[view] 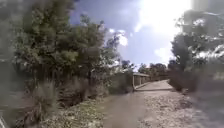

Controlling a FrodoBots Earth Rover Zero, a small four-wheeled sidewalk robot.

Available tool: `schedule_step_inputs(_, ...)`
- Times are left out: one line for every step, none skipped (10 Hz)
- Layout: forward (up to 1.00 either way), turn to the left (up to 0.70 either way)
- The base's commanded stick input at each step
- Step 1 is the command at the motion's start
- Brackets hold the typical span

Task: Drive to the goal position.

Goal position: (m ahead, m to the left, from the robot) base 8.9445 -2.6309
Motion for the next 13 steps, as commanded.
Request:
schedule_step_inputs(0.7, 0.0)
schedule_step_inputs(0.7, 0.0)
schedule_step_inputs(0.7, 0.0)
schedule_step_inputs(0.7, 0.0)
schedule_step_inputs(0.7, 0.0)
schedule_step_inputs(0.7, 0.0)
schedule_step_inputs(0.7, 0.0)
schedule_step_inputs(0.7, 0.0)
schedule_step_inputs(0.7, 0.0)
schedule_step_inputs(0.7, 0.0)
schedule_step_inputs(0.7, 0.0)
schedule_step_inputs(0.7, 0.0)
schedule_step_inputs(0.7, 0.0)
